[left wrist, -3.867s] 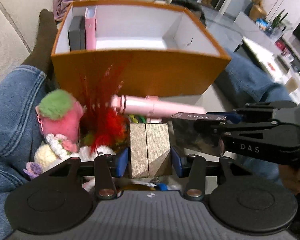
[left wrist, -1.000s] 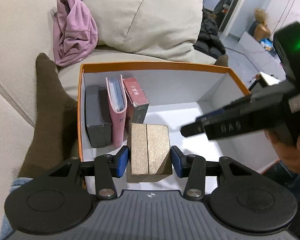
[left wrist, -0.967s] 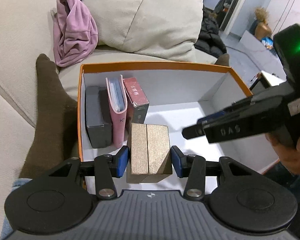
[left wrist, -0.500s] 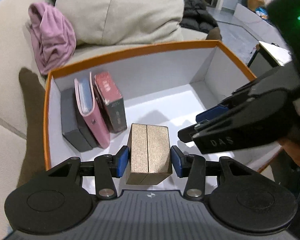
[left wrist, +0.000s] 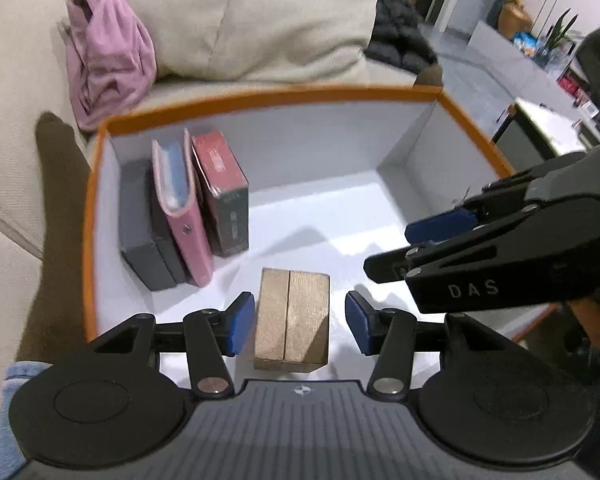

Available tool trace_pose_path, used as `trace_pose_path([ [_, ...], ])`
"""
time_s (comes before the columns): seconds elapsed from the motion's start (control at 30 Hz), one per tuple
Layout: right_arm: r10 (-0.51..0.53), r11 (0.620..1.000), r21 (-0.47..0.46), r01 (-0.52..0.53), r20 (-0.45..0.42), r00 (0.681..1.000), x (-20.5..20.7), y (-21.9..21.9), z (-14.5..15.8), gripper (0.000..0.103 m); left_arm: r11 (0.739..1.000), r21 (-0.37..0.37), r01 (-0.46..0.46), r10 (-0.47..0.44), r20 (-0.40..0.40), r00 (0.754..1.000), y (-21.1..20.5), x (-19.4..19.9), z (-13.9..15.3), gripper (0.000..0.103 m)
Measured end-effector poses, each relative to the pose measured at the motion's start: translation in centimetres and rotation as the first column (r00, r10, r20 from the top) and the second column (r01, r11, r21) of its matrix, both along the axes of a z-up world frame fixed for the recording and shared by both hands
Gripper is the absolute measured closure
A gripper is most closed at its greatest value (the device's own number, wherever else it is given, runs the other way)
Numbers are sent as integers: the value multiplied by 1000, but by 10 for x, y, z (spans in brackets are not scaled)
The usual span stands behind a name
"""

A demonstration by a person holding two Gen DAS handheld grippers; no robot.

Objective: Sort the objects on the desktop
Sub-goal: 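Open the left gripper to drop the wooden block into the shoebox, then push the wooden block against the red card box with the right gripper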

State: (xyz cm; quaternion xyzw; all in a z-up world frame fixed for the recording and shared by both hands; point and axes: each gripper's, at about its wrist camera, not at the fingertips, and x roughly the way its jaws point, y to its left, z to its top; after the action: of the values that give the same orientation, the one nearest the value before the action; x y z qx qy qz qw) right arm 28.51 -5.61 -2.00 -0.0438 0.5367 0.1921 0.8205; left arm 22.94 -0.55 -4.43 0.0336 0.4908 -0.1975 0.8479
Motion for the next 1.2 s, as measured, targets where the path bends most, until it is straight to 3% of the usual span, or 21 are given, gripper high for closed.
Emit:
trace_pose_path([
  [0.13,-43,997,67,45,-29,999,-2,-2,6,47,996,-80,-30,39,106,994,26,-16,26,41],
  [0.27,-65,988,138,72,-56,996,-2,11,12,33,979,-185,-81,120,211,970,53,-26,47,36],
  [0.4,-48,988,142,55,-56,997,-4,40,12,22,951,-239,-196,248,211,946,76,-22,48,36],
  [0.63,-46,998,32,49,-98,994,1,79,-13,24,920,-239,-312,353,155,923,100,-10,36,36],
  [0.7,-52,999,3,53,-107,993,5,84,-18,32,916,-241,-320,359,140,923,102,-9,33,36],
  [0.9,-68,997,-36,64,-115,991,11,83,-26,44,920,-219,-323,354,121,927,104,-13,26,36],
  [1.1,-75,996,-64,68,-116,990,11,63,-24,45,929,-196,-315,340,110,934,100,-13,23,36],
  [1.2,-89,993,-90,80,-105,990,16,51,-24,50,929,-189,-318,342,106,934,99,-12,22,36],
])
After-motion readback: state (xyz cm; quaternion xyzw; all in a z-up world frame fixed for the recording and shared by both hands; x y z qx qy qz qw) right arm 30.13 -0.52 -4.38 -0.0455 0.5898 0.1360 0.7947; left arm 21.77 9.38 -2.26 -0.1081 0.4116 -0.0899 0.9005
